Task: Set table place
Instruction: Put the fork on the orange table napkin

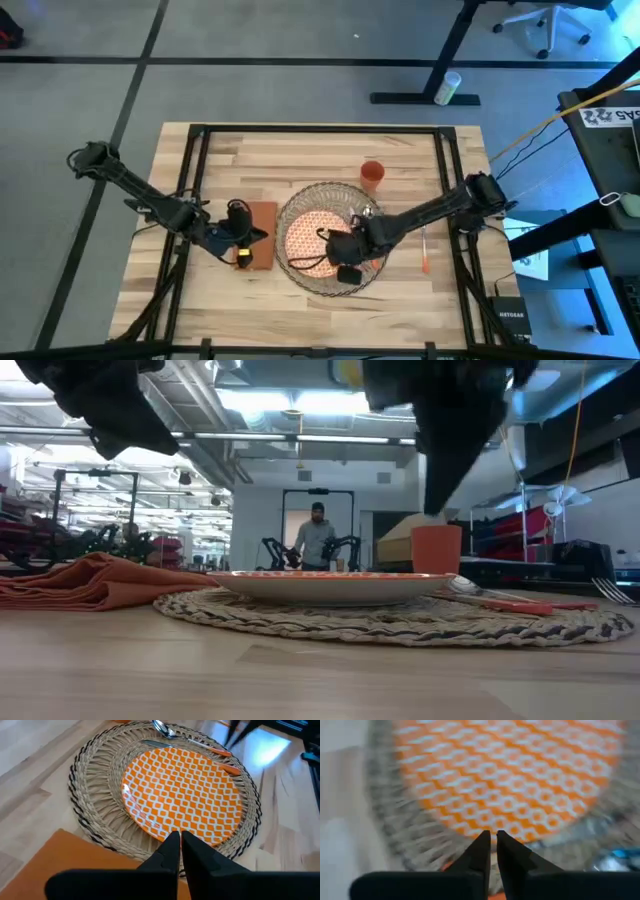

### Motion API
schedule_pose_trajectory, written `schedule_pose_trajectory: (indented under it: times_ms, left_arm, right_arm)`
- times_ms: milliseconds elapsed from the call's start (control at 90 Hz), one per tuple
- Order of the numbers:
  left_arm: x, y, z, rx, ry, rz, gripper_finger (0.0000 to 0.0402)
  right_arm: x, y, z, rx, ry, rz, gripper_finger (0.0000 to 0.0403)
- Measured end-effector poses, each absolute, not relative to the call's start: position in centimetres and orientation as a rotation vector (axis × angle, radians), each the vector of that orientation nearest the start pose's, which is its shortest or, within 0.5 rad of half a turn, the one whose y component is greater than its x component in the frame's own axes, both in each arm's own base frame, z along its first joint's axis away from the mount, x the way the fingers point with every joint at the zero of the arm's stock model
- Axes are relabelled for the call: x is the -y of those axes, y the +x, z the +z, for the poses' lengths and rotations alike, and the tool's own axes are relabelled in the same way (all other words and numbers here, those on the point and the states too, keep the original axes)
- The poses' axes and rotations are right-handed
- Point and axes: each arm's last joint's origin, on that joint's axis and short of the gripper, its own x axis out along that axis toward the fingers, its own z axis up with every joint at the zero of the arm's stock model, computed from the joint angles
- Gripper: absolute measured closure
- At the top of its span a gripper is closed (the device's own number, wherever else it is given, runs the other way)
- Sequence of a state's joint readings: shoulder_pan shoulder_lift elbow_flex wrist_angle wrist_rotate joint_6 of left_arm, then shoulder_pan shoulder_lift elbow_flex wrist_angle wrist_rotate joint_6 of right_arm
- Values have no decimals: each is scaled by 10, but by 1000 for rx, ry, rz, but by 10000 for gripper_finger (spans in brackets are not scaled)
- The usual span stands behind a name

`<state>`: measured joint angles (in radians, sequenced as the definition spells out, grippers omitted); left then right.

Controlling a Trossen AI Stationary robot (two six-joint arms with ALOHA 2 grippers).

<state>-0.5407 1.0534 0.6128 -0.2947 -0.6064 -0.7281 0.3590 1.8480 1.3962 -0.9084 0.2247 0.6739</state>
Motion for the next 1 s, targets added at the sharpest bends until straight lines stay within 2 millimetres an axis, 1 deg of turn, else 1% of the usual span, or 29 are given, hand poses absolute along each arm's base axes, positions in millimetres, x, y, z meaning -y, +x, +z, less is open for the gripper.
schedule_pose_trajectory:
  times_ms: [56, 133, 200, 256, 333, 433, 533, 700, 856, 1000]
  left_arm:
    - [92, 184, 221, -553, -308, 276, 402]
    - [93, 183, 221, -554, -308, 271, 402]
    - [93, 183, 221, -555, -307, 268, 402]
    - [94, 183, 221, -554, -310, 266, 402]
    - [94, 182, 221, -554, -310, 263, 402]
    - [95, 182, 221, -555, -316, 260, 402]
    - [96, 181, 221, -555, -322, 257, 402]
    - [96, 181, 221, -554, -326, 258, 402]
    - [96, 181, 221, -554, -331, 259, 402]
    - [96, 181, 221, -554, -331, 259, 402]
  right_arm:
    - [-120, 330, 212, -1204, 202, -426, 401]
    - [-121, 314, 217, -1079, 238, -581, 402]
    - [-121, 300, 219, -990, 280, -675, 402]
    - [-120, 287, 218, -963, 319, -719, 402]
    - [-118, 270, 214, -968, 363, -773, 402]
    - [-114, 248, 210, -1033, 414, -859, 402]
    - [-111, 228, 205, -1149, 463, -936, 402]
    - [-104, 201, 200, -1303, 521, -1018, 402]
    - [-98, 183, 192, -1347, 627, -1033, 402]
    - [-94, 174, 185, -1347, 712, -1001, 402]
